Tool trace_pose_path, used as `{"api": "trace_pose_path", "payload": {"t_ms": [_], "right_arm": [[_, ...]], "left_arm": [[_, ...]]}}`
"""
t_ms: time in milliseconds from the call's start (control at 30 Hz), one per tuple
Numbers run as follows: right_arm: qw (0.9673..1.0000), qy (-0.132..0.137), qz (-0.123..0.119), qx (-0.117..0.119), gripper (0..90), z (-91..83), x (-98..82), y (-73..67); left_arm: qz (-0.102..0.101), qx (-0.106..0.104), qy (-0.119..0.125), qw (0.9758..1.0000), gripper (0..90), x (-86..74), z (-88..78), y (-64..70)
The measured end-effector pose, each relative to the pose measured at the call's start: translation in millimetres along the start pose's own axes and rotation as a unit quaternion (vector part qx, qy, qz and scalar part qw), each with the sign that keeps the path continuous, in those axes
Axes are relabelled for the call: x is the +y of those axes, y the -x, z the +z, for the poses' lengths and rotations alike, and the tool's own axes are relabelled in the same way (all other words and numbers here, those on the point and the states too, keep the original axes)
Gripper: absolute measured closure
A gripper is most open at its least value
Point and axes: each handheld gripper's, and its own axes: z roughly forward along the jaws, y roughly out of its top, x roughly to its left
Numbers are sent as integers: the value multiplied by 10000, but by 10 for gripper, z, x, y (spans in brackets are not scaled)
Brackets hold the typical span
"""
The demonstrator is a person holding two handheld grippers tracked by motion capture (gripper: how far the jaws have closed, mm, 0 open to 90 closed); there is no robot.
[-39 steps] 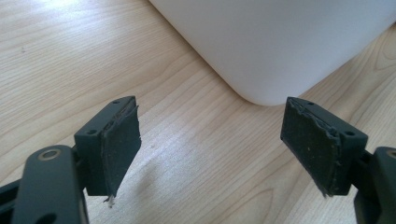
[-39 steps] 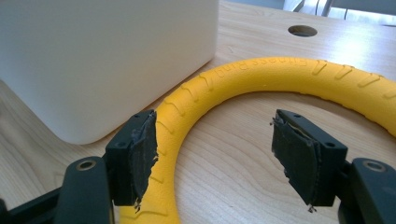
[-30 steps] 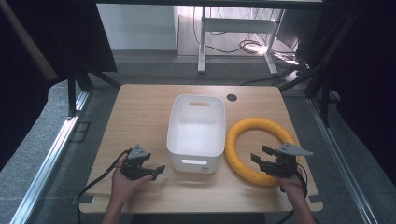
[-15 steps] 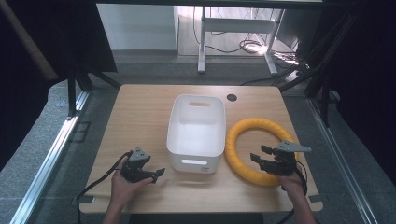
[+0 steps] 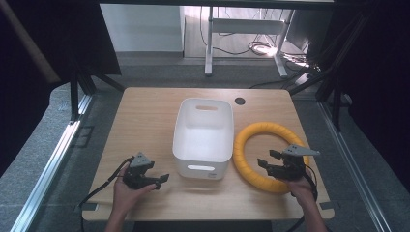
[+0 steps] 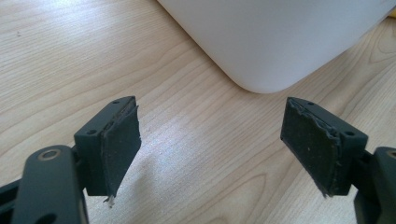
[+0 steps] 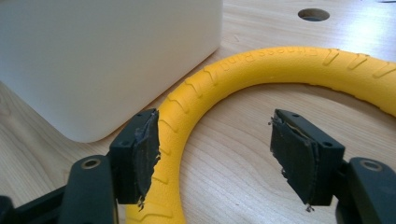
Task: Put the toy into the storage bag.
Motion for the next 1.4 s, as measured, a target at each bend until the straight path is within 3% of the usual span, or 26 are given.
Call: {"api": "trace_pose_path", "payload": {"t_ms": [167,300,467,633,967,1233,1267,1300,1400], "right_arm": [[9999,-95,-35,-85,318,-47,42,13],[9997,-230,-91,24,316,-33,76,2],[9951,-812,-532,180,298,27,245,-98],[9920,-1050,-643,263,304,61,329,-137],[9862,-1446,-695,420,306,154,316,-163],[9746,-1991,-845,577,314,227,234,-218],[9746,-1991,-845,577,314,227,234,-218],[9698,-2192,-896,591,314,265,210,-237],[9630,-2424,-982,644,315,313,189,-261]], "left_arm": [[1,-13,-74,10000,200,9,18,17],[-8,-26,-45,10000,200,19,11,22],[62,-74,-61,9999,200,37,22,53],[54,-73,-50,9999,199,40,24,46],[2,-102,-37,9999,200,40,23,58],[23,-102,-60,9999,200,38,38,58],[23,-102,-60,9999,199,38,38,58],[4,-111,-74,9999,199,36,47,63],[19,-124,-89,9999,200,33,56,65]]}}
